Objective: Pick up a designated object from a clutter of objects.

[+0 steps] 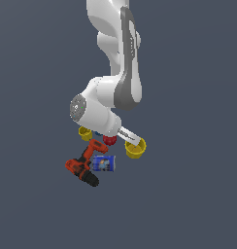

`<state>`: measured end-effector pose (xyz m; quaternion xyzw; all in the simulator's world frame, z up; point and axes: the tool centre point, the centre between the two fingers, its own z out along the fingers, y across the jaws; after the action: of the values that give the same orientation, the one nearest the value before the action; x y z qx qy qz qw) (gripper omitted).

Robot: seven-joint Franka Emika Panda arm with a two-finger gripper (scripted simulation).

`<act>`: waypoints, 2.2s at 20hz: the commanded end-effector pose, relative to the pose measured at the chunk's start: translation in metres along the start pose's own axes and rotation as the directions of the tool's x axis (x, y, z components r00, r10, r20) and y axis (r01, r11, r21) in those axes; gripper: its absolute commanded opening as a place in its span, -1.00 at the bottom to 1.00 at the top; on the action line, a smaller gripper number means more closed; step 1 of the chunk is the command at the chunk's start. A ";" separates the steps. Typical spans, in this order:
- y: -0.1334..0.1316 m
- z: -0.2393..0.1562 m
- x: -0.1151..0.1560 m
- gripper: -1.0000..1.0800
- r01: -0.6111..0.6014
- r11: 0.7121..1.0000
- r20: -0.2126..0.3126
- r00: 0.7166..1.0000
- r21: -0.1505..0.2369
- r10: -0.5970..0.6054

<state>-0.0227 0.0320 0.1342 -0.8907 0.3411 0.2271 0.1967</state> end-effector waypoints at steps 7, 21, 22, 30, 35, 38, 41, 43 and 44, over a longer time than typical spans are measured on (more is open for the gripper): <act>0.004 0.032 0.010 0.23 -0.175 0.982 0.114 0.980 0.075 0.166; 0.004 0.055 0.010 0.23 -0.217 0.972 0.143 0.969 0.088 0.204; 0.003 0.059 0.009 0.23 -0.218 0.972 0.143 0.968 0.088 0.205; 0.003 0.070 0.007 -1.00 -0.220 0.971 0.144 0.968 0.088 0.207; 0.003 0.070 0.007 -1.00 -0.220 0.971 0.144 0.968 0.088 0.207; 0.002 0.069 0.008 -1.00 -0.220 0.971 0.143 0.968 0.088 0.206; 0.003 0.066 0.007 -1.00 -0.220 0.971 0.143 0.968 0.088 0.206; 0.004 0.061 0.006 -1.00 -0.220 0.971 0.143 0.968 0.088 0.206; 0.004 0.057 0.006 -1.00 -0.220 0.971 0.143 0.968 0.088 0.207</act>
<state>-0.0383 0.0575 0.0788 -0.8200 0.4325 0.2889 0.2388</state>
